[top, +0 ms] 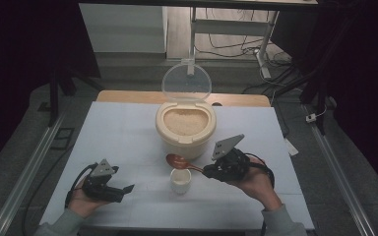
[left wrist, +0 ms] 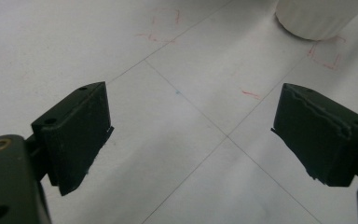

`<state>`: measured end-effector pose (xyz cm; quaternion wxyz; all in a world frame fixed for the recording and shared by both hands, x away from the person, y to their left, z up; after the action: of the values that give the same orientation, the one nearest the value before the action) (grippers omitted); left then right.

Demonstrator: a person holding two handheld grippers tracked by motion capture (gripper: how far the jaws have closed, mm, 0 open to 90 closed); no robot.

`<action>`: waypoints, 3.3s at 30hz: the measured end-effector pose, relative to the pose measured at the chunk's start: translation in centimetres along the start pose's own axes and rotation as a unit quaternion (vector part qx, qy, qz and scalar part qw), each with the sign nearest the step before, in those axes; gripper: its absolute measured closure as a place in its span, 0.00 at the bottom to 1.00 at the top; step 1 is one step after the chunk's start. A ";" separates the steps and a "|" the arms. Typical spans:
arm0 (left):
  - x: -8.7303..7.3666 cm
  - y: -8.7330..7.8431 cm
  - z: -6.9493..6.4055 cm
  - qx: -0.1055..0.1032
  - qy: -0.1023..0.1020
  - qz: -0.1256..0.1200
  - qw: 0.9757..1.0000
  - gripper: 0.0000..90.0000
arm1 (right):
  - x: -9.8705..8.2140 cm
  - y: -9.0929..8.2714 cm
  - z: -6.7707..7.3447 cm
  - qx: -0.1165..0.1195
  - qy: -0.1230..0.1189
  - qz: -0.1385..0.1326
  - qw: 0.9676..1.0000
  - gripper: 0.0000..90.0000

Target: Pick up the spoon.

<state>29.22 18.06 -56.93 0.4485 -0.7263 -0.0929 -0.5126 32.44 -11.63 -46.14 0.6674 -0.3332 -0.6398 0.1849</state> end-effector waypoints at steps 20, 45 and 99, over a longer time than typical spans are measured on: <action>6.3 -3.0 -2.0 -0.049 0.019 -0.064 0.997 0.13 | 1.1 2.3 0.6 0.014 -0.029 0.014 0.999 0.88; 14.2 2.2 -9.1 -0.147 0.148 0.010 0.978 0.21 | 1.4 3.5 1.2 0.015 -0.051 0.024 0.998 0.88; 11.7 6.1 -10.8 -0.234 0.206 0.118 0.943 0.87 | 2.2 3.1 1.5 -0.020 -0.095 -0.023 0.995 0.69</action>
<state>31.00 2.67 -49.88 0.3319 -0.6952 0.2103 -0.6019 31.74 -7.65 -46.69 0.6008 -0.3121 -0.7116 0.1875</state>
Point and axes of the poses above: each handheld gripper's, and its own axes: y roughly forward along the jaws, x roughly out of its top, z roughly to its left, the point moved 8 cm from there along y, roughly forward along the jaws, and after that the axes turned 10 degrees about -z, right-handed, at the moved point
